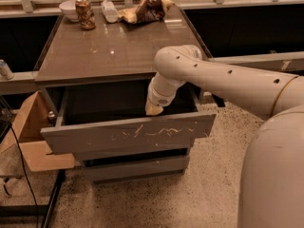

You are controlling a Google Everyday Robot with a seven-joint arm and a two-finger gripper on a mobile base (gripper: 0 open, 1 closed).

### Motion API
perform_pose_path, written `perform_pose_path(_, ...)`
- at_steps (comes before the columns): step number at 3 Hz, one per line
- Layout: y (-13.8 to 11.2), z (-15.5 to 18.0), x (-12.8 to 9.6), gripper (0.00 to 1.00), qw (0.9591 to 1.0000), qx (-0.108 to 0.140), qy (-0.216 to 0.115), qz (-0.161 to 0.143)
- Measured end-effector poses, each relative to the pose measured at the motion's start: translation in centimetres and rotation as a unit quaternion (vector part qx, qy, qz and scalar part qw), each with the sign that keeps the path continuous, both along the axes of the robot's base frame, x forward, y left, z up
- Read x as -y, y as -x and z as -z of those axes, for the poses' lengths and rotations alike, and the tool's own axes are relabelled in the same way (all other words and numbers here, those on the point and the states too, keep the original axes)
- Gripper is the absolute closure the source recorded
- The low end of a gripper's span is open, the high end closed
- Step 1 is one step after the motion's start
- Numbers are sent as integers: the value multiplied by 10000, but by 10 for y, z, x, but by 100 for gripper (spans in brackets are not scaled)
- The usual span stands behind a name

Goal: Open top drawer

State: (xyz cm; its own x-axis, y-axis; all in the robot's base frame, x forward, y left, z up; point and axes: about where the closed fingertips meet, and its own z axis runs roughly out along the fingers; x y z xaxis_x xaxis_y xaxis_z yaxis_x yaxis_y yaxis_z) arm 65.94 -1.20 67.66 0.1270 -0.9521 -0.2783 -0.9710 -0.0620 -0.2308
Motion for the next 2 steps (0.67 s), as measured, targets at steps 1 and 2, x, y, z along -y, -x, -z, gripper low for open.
perform_pose_path(1,0,0,0,11,10000,0,0,0)
perform_pose_path(2,0,0,0,0,10000,-2,0,-1)
